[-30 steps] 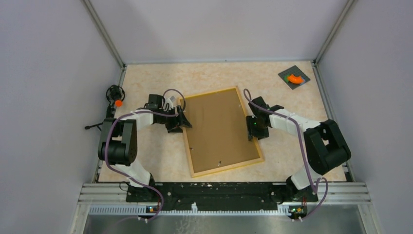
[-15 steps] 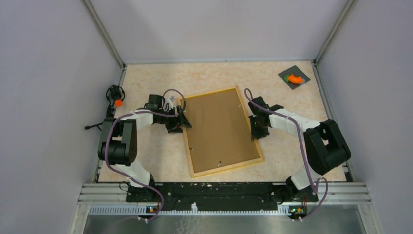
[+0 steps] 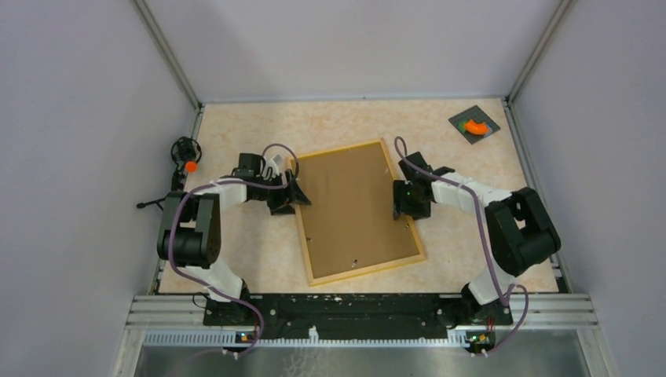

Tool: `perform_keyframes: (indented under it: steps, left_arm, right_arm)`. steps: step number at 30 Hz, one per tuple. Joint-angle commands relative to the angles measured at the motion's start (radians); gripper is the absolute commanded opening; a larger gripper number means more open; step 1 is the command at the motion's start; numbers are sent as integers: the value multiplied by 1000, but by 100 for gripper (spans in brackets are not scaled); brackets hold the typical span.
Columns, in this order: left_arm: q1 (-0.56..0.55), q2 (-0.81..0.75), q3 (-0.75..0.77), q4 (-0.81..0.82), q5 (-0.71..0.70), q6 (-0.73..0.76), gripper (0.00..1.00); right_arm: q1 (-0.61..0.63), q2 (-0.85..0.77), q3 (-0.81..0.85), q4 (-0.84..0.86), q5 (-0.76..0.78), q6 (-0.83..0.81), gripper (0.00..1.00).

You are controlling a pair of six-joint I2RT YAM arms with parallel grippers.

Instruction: Put the photo into the frame

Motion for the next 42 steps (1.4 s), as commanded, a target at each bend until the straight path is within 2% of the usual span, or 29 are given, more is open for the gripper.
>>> perform_keyframes:
  steps: [1,7,12,15,19,21,25,28,30,33,35,39,42]
  left_arm:
    - [-9,-53,-72,77,64,-67,79]
    - [-57,-152,-229,176,70,-167,88]
    - [-232,-264,-289,180,5,-249,90]
    - [-364,-326,-298,177,-44,-309,92]
    - [-406,-415,-298,144,-33,-307,94]
    - [-406,-455,-241,37,-100,-222,98]
    - [-395,-457,-13,-198,-469,-40,98]
    - [-382,-385,137,-212,-790,32,99]
    - [-362,-309,215,-164,-925,48,98]
    - [-317,-144,314,-57,-1004,54,98]
    - [-273,-11,424,-68,-994,38,99]
    - [-198,217,631,-82,-996,93,97]
    - [-147,330,752,-105,-970,114,97]
  right_arm:
    - [0,80,96,108,-53,-16,62]
    - [1,259,290,121,-130,-30,65]
    - [6,433,555,82,-167,-50,66]
    - [15,538,765,-6,-162,-83,72]
    - [24,557,894,-142,-62,-131,83]
    - [24,484,866,-172,31,-134,88]
    - [24,293,685,-168,194,-57,89]
    - [24,168,502,-138,232,151,89]
    - [35,99,371,-100,189,308,89]
    - [65,30,194,37,68,460,85]
    - [87,15,117,111,28,524,80]
    - [127,36,76,148,44,551,77]
    - [133,66,56,159,48,547,76]
